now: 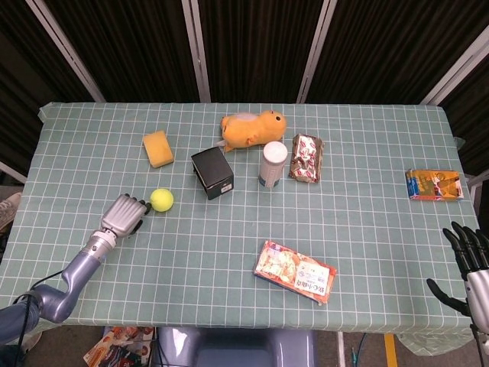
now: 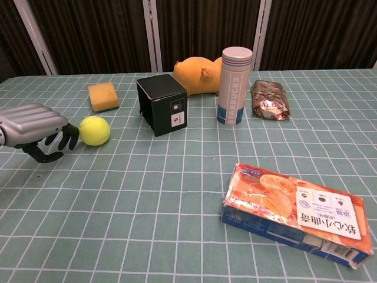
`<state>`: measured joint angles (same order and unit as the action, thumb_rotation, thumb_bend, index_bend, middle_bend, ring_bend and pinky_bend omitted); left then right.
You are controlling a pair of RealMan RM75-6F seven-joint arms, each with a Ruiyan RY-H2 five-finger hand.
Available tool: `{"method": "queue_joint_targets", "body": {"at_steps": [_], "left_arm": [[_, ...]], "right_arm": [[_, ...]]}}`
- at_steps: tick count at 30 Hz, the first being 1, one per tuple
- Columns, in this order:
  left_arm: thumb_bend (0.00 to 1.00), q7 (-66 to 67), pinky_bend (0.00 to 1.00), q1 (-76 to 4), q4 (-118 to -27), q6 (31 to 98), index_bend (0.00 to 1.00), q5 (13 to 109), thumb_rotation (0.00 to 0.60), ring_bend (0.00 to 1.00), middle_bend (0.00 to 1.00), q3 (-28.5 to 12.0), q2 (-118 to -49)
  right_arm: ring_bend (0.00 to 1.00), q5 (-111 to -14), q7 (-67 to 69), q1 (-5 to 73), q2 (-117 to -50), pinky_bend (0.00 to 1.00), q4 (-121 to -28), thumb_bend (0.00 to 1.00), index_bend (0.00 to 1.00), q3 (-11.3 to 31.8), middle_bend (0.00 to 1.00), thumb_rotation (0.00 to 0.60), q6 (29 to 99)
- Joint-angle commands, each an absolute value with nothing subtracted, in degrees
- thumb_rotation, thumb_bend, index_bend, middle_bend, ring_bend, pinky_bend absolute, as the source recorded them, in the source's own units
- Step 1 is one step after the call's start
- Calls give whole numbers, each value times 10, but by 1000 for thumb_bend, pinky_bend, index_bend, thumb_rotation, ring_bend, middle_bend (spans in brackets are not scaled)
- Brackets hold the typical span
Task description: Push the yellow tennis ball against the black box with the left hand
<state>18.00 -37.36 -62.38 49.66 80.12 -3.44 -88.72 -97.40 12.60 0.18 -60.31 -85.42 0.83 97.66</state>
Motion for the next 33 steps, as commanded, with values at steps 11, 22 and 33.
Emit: {"method": "queue_joint_targets", "body": {"at_steps": [11, 22, 33], "left_arm": [[403, 205, 471, -396, -611, 486, 398, 784, 600, 437, 420, -44, -908], [399, 233, 467, -408, -603, 500, 343, 772, 600, 429, 390, -55, -926], [376, 257, 413, -419, -576, 498, 310, 749, 600, 409, 382, -66, -961]], "right_arm": [[0, -976, 133, 1, -601, 0, -852, 267, 0, 8, 0, 600, 978], [0, -969, 146, -5, -599, 0, -847, 267, 0, 11, 0, 600, 990], [0, -942, 118, -13, -607, 0, -843, 267, 0, 23, 0, 600, 992]]}}
